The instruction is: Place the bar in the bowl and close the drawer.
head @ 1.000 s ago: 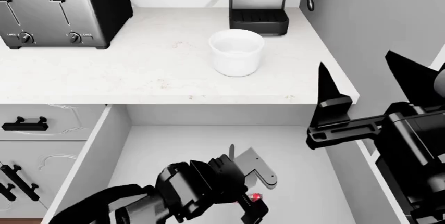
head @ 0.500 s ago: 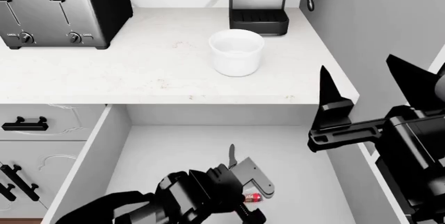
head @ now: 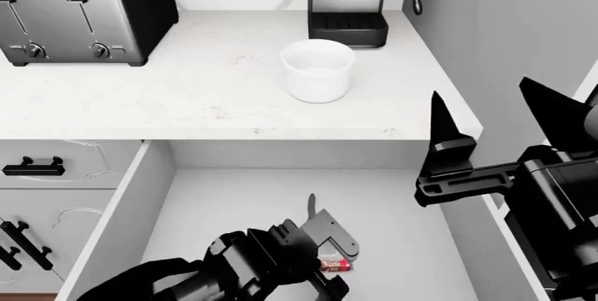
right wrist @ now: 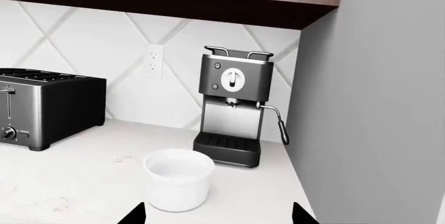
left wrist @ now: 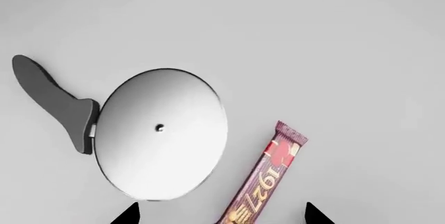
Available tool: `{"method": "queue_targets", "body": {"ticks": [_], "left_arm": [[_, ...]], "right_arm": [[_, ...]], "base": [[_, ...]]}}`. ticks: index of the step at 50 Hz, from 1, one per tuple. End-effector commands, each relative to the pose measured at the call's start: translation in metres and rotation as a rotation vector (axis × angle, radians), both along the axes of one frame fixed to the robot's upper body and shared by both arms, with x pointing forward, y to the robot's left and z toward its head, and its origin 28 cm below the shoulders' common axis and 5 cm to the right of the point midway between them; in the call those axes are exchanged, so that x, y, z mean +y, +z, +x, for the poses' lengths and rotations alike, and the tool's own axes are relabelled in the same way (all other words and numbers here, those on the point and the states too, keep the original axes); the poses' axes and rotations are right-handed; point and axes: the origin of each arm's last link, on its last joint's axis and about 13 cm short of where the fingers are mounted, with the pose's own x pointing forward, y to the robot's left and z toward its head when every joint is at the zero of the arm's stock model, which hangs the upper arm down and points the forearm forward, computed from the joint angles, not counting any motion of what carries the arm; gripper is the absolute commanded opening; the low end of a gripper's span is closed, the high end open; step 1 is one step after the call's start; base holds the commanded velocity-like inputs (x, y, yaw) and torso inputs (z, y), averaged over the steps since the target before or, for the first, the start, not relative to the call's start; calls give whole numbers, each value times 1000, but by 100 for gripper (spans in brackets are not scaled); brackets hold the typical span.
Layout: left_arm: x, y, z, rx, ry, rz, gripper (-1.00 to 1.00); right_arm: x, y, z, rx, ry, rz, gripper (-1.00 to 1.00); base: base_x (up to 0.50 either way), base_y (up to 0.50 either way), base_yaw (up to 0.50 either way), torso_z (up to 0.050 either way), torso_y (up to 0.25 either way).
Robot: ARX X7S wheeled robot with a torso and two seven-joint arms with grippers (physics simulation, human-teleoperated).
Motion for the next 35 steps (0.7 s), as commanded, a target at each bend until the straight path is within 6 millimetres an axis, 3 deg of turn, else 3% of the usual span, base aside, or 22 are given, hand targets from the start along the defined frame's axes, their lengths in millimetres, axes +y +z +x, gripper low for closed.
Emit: {"method": "queue_targets", "body": {"ticks": [1,28,35], "left_arm": [[-6,3,4,-28,12,-19,-100],[-10,3,2,-52,-17,-41,-100],[-24,19,8,-149,-90,-120,-100]], "right_arm": [[0,1,2,-23,6,29,100],[-2,-1,1,-22,1,35,100],[-2,-1,1,-24,0,39,100]], "base": [[0,0,0,0,0],[0,0,0,0,0],[0,0,0,0,0]]}}
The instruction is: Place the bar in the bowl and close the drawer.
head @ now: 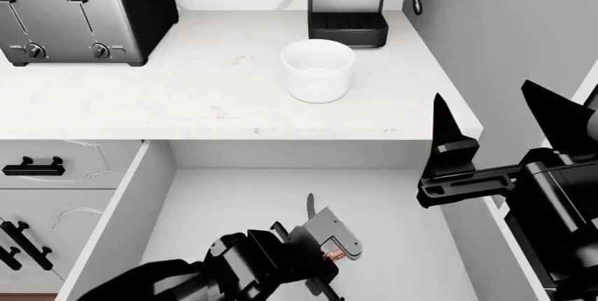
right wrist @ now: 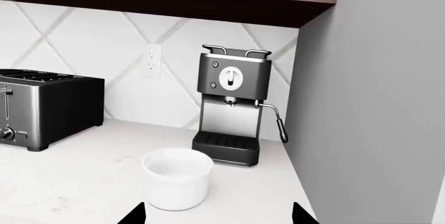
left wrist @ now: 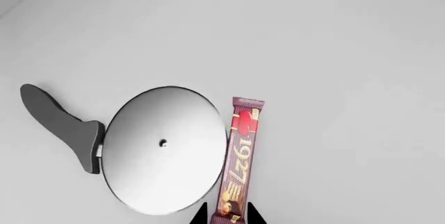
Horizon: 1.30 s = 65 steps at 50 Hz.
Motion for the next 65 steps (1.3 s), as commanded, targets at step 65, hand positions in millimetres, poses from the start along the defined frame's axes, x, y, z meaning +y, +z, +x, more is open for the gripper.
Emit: {"method": "queue_targets", "body": {"ticks": [65], "left_arm": [[-4,321,87,-665,312,-429,-100]], "right_arm": [[-9,1,-8,-68,-6,83,100]], "base": [[0,0,0,0,0]]}}
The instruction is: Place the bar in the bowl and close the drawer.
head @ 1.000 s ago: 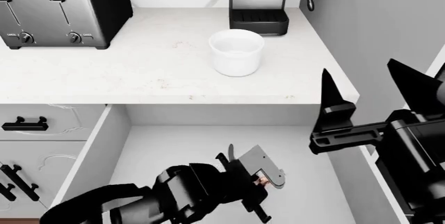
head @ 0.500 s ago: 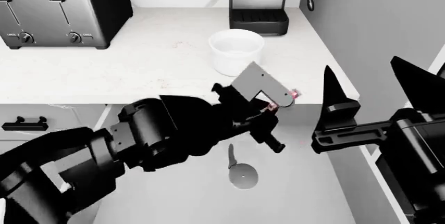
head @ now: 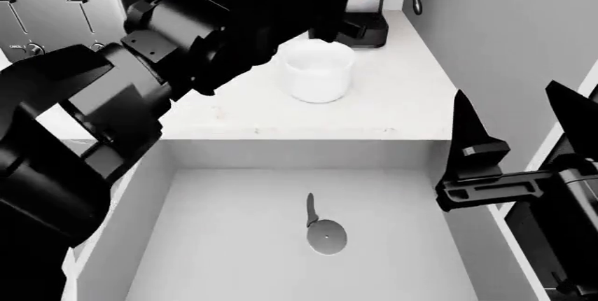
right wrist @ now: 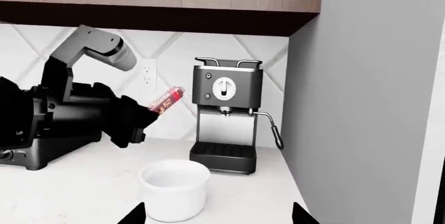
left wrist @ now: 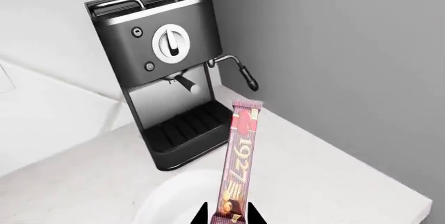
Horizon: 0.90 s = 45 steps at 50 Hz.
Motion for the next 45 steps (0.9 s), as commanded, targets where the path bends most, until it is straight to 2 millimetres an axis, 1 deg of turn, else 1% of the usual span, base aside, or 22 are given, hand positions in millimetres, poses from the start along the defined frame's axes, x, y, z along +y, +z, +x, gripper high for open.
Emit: {"method": "queue_targets", "body": {"ticks": [1,8,13,18,28,42,45], "left_arm": [[-2,18,4,-52,38,-40,-100],[4,11,8,-32,99,-33,-100],[7,2,10,-12,124,-14,-100],[7,-8,11,11,133,-9,-100],[3,-16,10,32,116,6,-100],[5,-12,10,24,134,22,-100],[6,-11,10,20,138,24,-100]], "right_arm": [[-2,1,1,-30,2,31,100],[-2,0,2,-26,4,33,100],[-3,-1,2,-25,4,35,100],[-3,1,-2,-33,6,37,100],[0,5,-5,-46,26,29,100],[1,5,-6,-42,34,39,100],[1,5,-5,-40,36,41,100]], "base": [[0,0,0,0,0],[0,0,0,0,0],[0,0,0,0,0],[0,0,0,0,0],[0,0,0,0,0],[0,0,0,0,0],[0,0,0,3,-136]]}}
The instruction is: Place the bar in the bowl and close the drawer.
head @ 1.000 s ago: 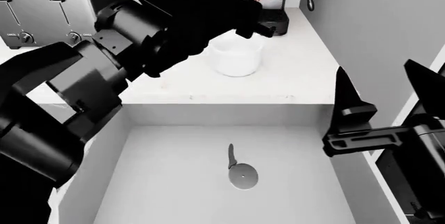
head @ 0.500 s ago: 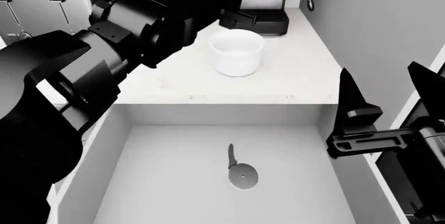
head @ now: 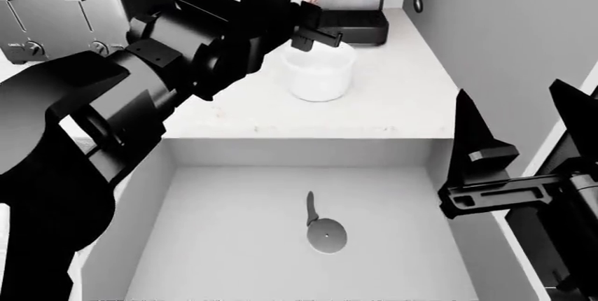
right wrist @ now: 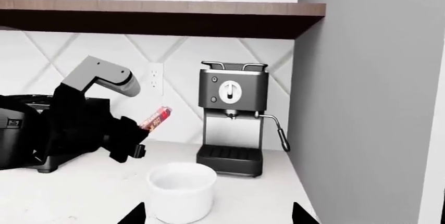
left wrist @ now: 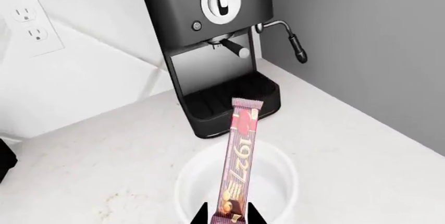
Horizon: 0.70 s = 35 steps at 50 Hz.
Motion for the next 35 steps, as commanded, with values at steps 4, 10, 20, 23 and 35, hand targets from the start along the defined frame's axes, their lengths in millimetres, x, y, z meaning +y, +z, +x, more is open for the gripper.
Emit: {"method": "queue_targets", "body": {"ticks": [4,10,20,23,35], "left_arm": [[-8,6,-1,-28,-21,12,-100],[-9,8,-2,-34,-36,24,-100],[-10,28,-5,-75,-56,13,-100],[-10,37,-6,-96,-54,15,-100],[-9,47,-8,-128,-42,23,-100]], "right_arm": [[1,1,1,-26,13,32,100],[0,-1,1,-25,13,36,100],[0,-1,-1,-28,16,37,100],[0,-1,-1,-28,16,38,100],[1,0,-3,-34,20,37,100]], "base": [[0,0,0,12,-250],[0,0,0,10,-178],[-1,0,0,0,0],[0,0,0,0,0],[0,0,0,0,0]]}}
